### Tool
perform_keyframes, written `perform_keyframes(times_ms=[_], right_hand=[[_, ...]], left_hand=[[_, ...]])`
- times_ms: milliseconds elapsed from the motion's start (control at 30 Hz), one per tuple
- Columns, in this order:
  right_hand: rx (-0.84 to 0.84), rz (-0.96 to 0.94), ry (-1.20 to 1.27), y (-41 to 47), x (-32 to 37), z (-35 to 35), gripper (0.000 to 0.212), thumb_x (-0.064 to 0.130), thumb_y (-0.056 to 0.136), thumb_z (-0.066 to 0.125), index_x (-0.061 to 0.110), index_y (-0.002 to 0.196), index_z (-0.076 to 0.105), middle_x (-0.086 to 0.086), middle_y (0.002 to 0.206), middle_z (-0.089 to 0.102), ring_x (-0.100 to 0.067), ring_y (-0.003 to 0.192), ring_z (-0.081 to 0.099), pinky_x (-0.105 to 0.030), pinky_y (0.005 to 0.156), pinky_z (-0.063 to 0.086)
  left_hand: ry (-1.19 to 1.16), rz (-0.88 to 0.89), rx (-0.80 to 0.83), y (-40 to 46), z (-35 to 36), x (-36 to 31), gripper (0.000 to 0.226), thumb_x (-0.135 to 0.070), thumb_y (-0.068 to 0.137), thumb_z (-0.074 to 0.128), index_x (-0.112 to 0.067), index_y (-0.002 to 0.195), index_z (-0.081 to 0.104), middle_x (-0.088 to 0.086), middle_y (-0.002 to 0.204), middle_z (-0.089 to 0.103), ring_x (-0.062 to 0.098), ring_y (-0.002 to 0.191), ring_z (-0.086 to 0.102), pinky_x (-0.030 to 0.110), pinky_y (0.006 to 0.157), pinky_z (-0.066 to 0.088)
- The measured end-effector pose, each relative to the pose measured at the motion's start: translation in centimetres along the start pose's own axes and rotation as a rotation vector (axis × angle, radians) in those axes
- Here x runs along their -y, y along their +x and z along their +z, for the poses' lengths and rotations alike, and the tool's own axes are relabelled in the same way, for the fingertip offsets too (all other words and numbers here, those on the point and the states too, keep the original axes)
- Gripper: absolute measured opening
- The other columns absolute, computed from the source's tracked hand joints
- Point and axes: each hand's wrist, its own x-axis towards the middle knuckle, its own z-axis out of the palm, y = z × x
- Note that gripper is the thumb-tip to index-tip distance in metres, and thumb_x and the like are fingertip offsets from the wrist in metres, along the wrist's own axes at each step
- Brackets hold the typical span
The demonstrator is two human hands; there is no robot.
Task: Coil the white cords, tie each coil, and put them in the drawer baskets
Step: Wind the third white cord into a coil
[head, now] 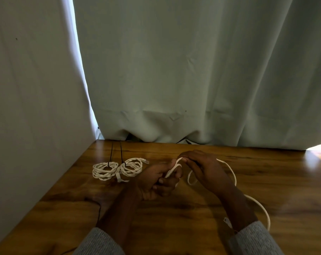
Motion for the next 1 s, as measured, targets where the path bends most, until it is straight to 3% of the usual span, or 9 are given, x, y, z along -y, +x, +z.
perform_keyframes(times_ms=[167,267,367,433,633,733,800,900,1000], right_hand=[[-0.084,0.045,0.014,0.3,0.9,1.4,0.025,0.023,0.104,0.046,0.021,0.120,0.065,0.013,0.110,0.068,0.003,0.099,0.061,-0.015,0.085,0.047],[-0.049,0.132,-0.017,0.1,0.5,2.1,0.029,0.012,0.101,0.048,0.029,0.121,0.058,0.015,0.096,0.066,-0.002,0.085,0.062,-0.025,0.076,0.052],[0.103,0.224,-0.131,0.1,0.8,2.5,0.060,0.008,0.095,0.051,0.038,0.142,0.031,0.003,0.084,0.067,-0.014,0.071,0.062,-0.040,0.066,0.055],[0.201,0.246,-0.231,0.6,1.5,2.7,0.067,0.011,0.095,0.053,0.036,0.149,0.020,-0.004,0.093,0.071,-0.023,0.077,0.066,-0.041,0.078,0.056],[0.320,0.187,-0.505,1.5,2.9,4.3,0.052,0.014,0.096,0.054,0.025,0.142,0.033,-0.003,0.108,0.071,-0.027,0.095,0.066,-0.037,0.097,0.042],[0.388,0.217,-0.475,1.4,2.9,4.5,0.041,0.015,0.093,0.059,0.028,0.129,0.047,0.001,0.111,0.069,-0.022,0.102,0.065,-0.038,0.102,0.040],[0.415,0.235,-0.436,1.3,3.1,4.4,0.027,0.015,0.092,0.060,0.030,0.114,0.054,0.003,0.107,0.068,-0.020,0.100,0.063,-0.038,0.105,0.040],[0.440,0.227,-0.429,1.1,3.6,4.1,0.016,0.017,0.091,0.058,0.032,0.095,0.055,0.009,0.093,0.061,-0.017,0.093,0.059,-0.040,0.105,0.038],[0.483,0.210,-0.425,1.0,4.1,3.8,0.012,0.021,0.084,0.060,0.031,0.088,0.053,0.014,0.085,0.052,-0.014,0.087,0.053,-0.042,0.103,0.035]], left_hand=[[-0.143,0.187,0.159,0.0,0.7,-0.4,0.043,-0.042,0.102,0.045,-0.003,0.111,0.060,-0.006,0.053,0.031,0.003,0.037,0.022,0.018,0.039,0.020],[-0.224,0.304,0.224,0.0,1.0,-0.9,0.049,-0.032,0.105,0.042,0.005,0.136,0.049,-0.004,0.056,0.035,0.003,0.038,0.027,0.016,0.040,0.026],[-0.284,0.398,0.188,0.0,1.1,-1.3,0.056,-0.029,0.106,0.037,0.010,0.146,0.032,-0.003,0.056,0.050,0.004,0.039,0.031,0.018,0.041,0.027],[-0.309,0.449,0.126,0.2,0.9,-1.3,0.060,-0.029,0.105,0.039,0.011,0.147,0.026,-0.001,0.059,0.057,0.004,0.037,0.035,0.019,0.042,0.029],[-0.471,0.630,0.072,0.4,-1.1,-1.4,0.064,-0.030,0.106,0.030,0.011,0.150,0.007,0.014,0.079,0.067,0.017,0.055,0.065,0.025,0.056,0.054],[-0.585,0.678,-0.007,0.2,-1.9,-1.6,0.066,-0.029,0.104,0.041,0.012,0.150,0.016,0.019,0.091,0.072,0.023,0.072,0.072,0.029,0.067,0.060],[-0.609,0.735,-0.185,0.0,-2.2,-1.7,0.064,-0.032,0.099,0.042,0.013,0.144,0.031,0.016,0.086,0.074,0.018,0.071,0.073,0.024,0.062,0.059],[-0.538,0.770,-0.330,0.0,-2.1,-1.8,0.051,-0.031,0.096,0.043,0.013,0.112,0.063,0.020,0.094,0.075,0.022,0.085,0.075,0.029,0.068,0.062],[-0.430,0.762,-0.467,0.9,-1.8,-1.6,0.052,-0.031,0.094,0.045,0.011,0.124,0.051,0.023,0.105,0.072,0.029,0.098,0.073,0.038,0.079,0.060]])
